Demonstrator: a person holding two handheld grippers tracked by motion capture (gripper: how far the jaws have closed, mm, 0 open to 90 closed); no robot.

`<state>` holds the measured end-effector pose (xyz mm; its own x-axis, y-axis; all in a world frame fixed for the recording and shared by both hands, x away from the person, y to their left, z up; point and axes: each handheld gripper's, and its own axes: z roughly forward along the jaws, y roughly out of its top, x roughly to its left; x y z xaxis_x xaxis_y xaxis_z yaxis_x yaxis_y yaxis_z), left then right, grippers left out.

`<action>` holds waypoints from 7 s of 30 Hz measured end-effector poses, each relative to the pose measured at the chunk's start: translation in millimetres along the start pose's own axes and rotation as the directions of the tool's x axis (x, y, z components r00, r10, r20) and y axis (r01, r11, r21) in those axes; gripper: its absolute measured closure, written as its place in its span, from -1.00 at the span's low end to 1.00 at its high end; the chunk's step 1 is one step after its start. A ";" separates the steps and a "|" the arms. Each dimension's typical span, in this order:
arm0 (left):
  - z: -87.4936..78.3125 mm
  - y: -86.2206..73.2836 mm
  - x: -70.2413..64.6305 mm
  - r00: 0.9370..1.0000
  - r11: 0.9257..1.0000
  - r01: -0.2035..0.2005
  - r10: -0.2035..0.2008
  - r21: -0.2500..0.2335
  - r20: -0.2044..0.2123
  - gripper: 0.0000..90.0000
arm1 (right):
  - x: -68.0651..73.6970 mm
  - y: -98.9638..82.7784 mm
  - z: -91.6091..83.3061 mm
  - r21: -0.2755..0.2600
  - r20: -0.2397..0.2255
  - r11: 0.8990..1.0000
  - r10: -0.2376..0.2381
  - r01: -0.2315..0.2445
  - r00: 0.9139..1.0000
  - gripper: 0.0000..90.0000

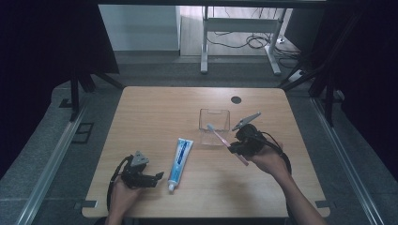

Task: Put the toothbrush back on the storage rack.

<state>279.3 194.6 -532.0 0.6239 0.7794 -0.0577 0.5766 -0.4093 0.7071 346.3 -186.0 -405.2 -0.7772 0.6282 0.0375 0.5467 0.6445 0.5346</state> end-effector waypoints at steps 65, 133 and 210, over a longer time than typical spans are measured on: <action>-0.2 0.4 0.3 1.000 1.000 -0.006 0.006 0.004 -0.001 -0.69 | -30.0 53.9 28.3 -0.228 0.034 0.971 0.078 -0.069 0.996 0.76; 1.1 0.5 0.3 1.000 1.000 -0.017 0.017 0.012 0.005 -0.69 | -55.0 71.7 93.4 -0.204 0.104 0.976 0.102 -0.079 0.989 0.76; 2.2 1.5 -2.5 1.000 1.000 -0.011 0.011 0.012 0.006 -0.69 | -35.4 50.9 62.7 -0.225 0.061 0.974 0.050 -0.035 0.997 -0.46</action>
<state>279.8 191.0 -532.4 0.6331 0.7722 -0.0543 0.5764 -0.4235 0.6988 421.2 -148.2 -432.3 -0.7280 0.6855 0.0125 0.4899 0.5074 0.7089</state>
